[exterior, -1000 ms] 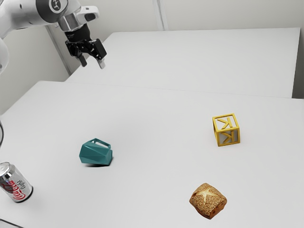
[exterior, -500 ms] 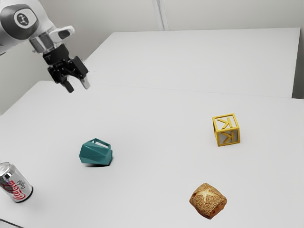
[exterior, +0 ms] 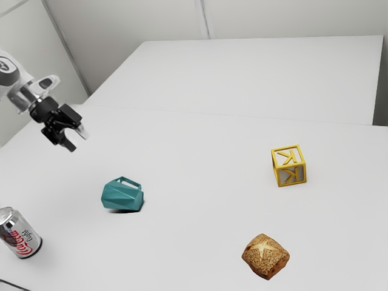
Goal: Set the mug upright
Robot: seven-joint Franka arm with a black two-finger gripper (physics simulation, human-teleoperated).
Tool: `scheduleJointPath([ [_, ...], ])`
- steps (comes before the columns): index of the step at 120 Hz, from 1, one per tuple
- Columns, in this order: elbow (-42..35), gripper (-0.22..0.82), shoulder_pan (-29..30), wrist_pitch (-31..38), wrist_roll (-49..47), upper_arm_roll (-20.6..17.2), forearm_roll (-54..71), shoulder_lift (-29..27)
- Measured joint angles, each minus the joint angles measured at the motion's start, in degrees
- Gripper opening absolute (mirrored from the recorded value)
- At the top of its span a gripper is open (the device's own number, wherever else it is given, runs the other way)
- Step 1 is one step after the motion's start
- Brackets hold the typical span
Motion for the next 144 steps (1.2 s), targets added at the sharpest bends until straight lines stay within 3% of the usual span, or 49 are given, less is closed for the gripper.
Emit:
scheduleJointPath([
  [42, -15.4, 0.60, 6.3, 8.9, 10.1, 2.7, -13.1, 0.8],
  [68, -16.7, 0.60, 1.9, 13.1, 15.0, 2.8, -17.8, 5.7],
  [87, -17.8, 0.60, 1.9, 14.1, 17.6, 2.7, -19.9, 7.7],
  [136, -20.8, 0.60, 2.0, 11.7, 23.3, 2.6, -26.9, 9.6],
  [144, -20.7, 0.50, 1.9, 10.8, 24.3, 2.6, -27.3, 10.0],
])
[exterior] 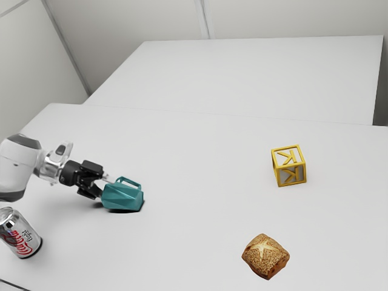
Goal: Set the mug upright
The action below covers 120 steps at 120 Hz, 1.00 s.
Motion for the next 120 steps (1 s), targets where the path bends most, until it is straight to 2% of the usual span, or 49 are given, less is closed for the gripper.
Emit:
scheduleJointPath([
  [11, 0.1, 0.24, 0.0, -0.7, 1.3, 0.0, -0.2, 0.1],
  [18, 0.1, 0.12, 0.0, -1.0, 2.0, 0.0, -0.3, 0.1],
  [27, 0.3, 0.01, 0.0, -1.3, 2.8, -0.1, -0.3, 0.0],
  [37, 0.4, -0.06, 0.0, -1.6, 3.7, -0.1, -0.4, -0.1],
  [57, 0.7, -0.14, 0.0, -2.1, 5.0, -0.2, -0.1, -1.1],
  [76, 0.5, -0.16, -0.3, -2.5, 6.0, -1.4, 0.2, -5.8],
  [96, 2.1, -0.17, -0.4, -1.6, 5.4, -7.3, 3.0, -9.8],
  [120, 11.3, -0.18, -0.6, 1.7, -0.2, -15.6, 19.3, -10.2],
])
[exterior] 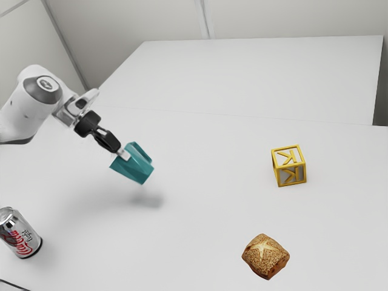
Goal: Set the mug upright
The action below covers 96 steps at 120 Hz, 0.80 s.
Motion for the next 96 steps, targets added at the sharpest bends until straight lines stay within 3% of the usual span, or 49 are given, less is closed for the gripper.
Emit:
scheduleJointPath([
  [17, 3.7, -0.18, -0.2, 4.0, -5.4, -5.5, 13.2, 0.2],
  [38, 5.4, -0.18, -2.5, 9.0, -12.8, -9.5, 24.1, 0.4],
  [61, 4.3, -0.18, -4.3, 12.8, -20.7, -11.6, 32.6, 1.6],
  [96, 3.0, -0.18, -0.2, 17.7, -29.1, -12.7, 37.9, 4.8],
])
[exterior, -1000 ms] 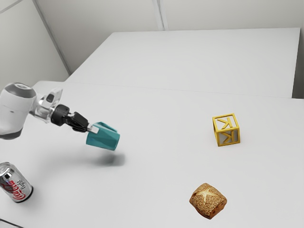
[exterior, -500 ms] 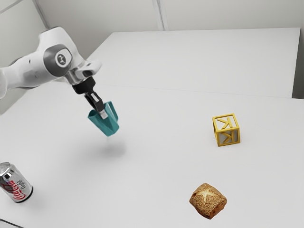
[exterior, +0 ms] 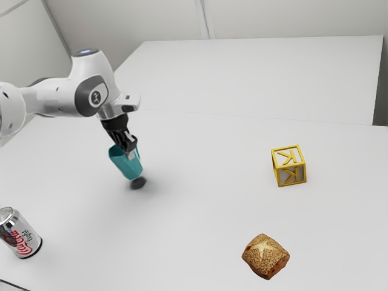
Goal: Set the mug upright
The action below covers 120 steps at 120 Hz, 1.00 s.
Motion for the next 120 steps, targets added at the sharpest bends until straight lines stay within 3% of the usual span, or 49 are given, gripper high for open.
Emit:
scheduleJointPath([
  [57, -0.1, -0.16, -0.6, 4.3, -7.5, -0.1, 1.0, 4.5],
  [66, 0.0, -0.06, -0.6, 4.5, -8.2, -0.1, 0.9, 4.8],
  [91, 0.1, 0.33, -0.6, 4.5, -9.7, -0.2, 0.3, 3.2],
  [108, 1.1, 0.46, -0.6, 2.5, -10.3, -0.2, -1.4, -1.8],
  [120, 7.9, 0.52, -0.7, -2.1, -10.7, -0.3, -2.9, -3.1],
])
